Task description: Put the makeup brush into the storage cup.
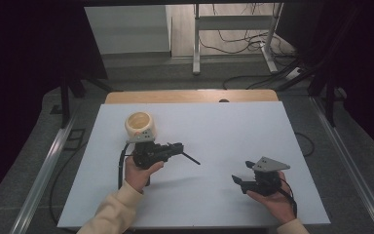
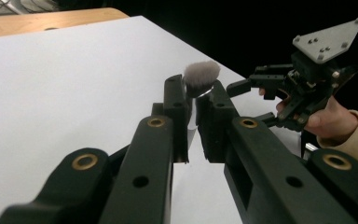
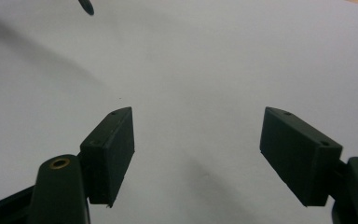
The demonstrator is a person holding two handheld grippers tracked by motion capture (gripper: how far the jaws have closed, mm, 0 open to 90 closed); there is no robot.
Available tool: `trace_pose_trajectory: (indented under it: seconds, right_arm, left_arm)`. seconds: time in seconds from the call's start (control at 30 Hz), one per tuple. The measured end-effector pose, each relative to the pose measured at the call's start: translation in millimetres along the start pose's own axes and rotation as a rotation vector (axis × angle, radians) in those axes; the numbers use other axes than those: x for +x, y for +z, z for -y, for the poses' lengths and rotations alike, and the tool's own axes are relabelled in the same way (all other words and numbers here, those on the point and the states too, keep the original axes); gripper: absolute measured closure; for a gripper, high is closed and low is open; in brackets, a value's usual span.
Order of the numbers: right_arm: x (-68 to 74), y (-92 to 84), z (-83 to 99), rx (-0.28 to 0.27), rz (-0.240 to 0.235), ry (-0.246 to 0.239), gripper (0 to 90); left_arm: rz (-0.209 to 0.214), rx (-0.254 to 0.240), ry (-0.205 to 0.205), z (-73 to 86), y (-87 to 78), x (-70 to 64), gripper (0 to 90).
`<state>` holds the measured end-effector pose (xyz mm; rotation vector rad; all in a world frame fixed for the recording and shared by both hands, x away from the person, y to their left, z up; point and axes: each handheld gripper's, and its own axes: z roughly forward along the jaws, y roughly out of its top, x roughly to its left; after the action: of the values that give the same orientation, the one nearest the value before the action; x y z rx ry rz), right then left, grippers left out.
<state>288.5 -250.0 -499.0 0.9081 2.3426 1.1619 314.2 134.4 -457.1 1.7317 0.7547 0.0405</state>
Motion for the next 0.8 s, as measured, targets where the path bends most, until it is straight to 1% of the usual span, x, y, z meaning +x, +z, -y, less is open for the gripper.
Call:
trace_pose_trajectory:
  seconds: [0.2, 0.37, 0.47, 0.57, 0.7, 0.8]
  right_arm:
    - [-0.4, 0.0, 1.4, 0.005, -0.005, 0.013, 25.9]
    - [0.0, 0.8, 1.3, 0.013, -0.011, 0.001, 25.9]
    - [-1.0, 2.1, 0.9, 0.007, -0.014, -0.001, 25.9]
    - [-2.5, 4.0, 0.6, 0.017, -0.015, -0.007, 25.8]
    - [-3.3, 3.8, 0.4, 0.015, -0.011, 0.002, 25.9]
    - [-3.7, 3.2, 0.6, 0.016, -0.007, 0.004, 25.8]
  left_arm:
    - [-0.010, -0.021, -0.012, -3.4, -8.4, 2.0, 82.7]
    - [-0.023, -0.032, -0.020, -6.5, -14.6, 4.5, 82.7]
    - [-0.029, -0.043, -0.021, -8.6, -18.0, 4.6, 82.7]
    - [-0.033, -0.039, -0.020, -9.9, -22.0, 4.6, 82.6]
    - [-0.038, -0.042, -0.033, -11.4, -25.7, 6.9, 82.7]
    - [-0.039, -0.037, -0.028, -14.9, -28.7, 7.7, 82.7]
